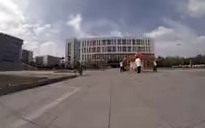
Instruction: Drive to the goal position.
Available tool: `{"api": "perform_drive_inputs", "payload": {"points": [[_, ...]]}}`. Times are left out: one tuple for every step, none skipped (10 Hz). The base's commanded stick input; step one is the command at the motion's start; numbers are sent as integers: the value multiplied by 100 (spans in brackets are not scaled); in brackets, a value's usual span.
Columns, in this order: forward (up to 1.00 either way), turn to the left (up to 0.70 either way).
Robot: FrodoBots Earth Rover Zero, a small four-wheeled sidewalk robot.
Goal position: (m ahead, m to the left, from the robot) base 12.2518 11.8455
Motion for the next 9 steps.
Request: {"api": "perform_drive_inputs", "payload": {"points": [[100,0],[100,0],[100,0],[100,0],[100,0],[100,0],[100,0],[100,0],[100,0]]}}
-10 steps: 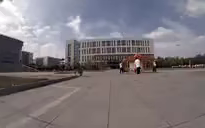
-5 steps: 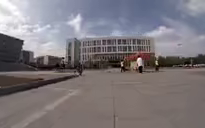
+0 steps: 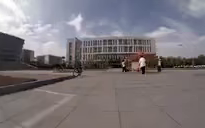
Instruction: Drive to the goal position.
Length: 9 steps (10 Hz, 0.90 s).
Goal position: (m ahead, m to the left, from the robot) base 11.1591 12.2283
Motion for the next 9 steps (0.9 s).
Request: {"api": "perform_drive_inputs", "payload": {"points": [[100,0],[100,0],[100,0],[100,0],[100,0],[100,0],[100,0],[100,0],[100,0]]}}
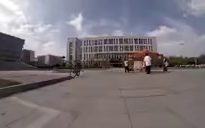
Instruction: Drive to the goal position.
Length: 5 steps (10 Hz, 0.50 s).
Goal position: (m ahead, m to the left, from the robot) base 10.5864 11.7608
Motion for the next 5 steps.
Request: {"api": "perform_drive_inputs", "payload": {"points": [[100,0],[100,0],[100,0],[100,0],[100,0]]}}
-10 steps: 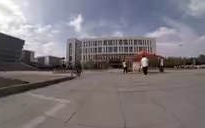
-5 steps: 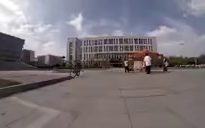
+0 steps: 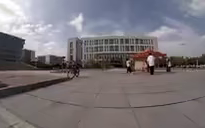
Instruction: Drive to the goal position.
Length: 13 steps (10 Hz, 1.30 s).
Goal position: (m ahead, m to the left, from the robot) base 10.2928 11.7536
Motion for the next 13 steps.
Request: {"api": "perform_drive_inputs", "payload": {"points": [[100,0],[100,0],[100,0],[100,0],[100,0],[100,0],[100,0],[100,0],[100,0],[100,0],[100,0],[100,0],[100,0]]}}
